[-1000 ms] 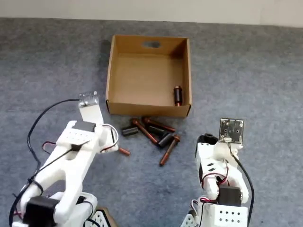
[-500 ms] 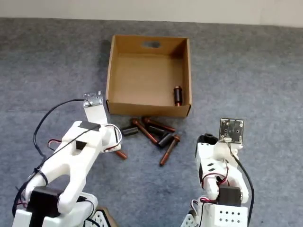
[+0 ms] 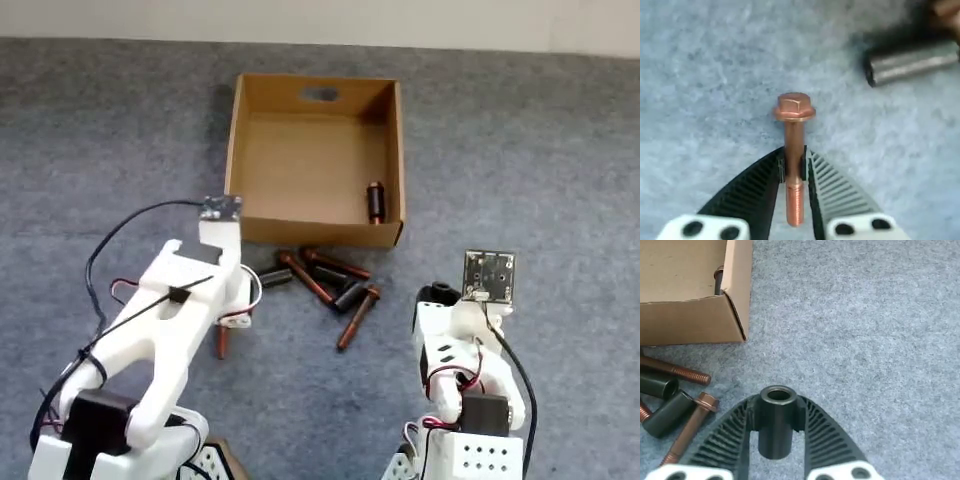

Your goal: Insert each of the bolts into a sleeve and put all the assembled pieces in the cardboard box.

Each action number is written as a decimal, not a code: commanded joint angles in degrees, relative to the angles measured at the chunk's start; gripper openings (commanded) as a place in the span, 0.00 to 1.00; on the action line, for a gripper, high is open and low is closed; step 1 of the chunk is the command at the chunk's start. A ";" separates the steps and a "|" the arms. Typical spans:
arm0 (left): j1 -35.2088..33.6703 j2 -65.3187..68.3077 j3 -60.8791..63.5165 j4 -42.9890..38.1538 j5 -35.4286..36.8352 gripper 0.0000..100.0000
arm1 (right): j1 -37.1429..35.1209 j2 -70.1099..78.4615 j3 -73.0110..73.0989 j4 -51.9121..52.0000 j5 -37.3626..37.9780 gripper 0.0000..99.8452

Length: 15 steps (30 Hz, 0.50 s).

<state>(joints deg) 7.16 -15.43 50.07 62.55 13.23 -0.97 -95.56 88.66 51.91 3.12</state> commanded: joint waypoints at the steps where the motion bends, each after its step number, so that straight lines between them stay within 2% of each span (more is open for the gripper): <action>1: 0.48 -0.04 -2.68 2.02 -8.26 0.01 | -0.40 -0.57 -0.40 0.13 -0.35 0.01; 3: 0.40 -0.04 -2.15 2.37 -9.14 0.03 | -0.40 -0.57 -0.40 0.13 -0.35 0.01; 8: 0.40 -0.04 0.84 2.02 -9.14 0.16 | -0.40 -0.57 -0.40 0.13 -0.35 0.01; 15: 0.22 -0.13 0.75 -0.09 -9.32 0.11 | -0.40 -0.57 -0.40 0.13 -0.35 0.01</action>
<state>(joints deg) 7.16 -15.25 51.12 64.04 4.53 -0.97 -95.56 88.66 51.91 3.12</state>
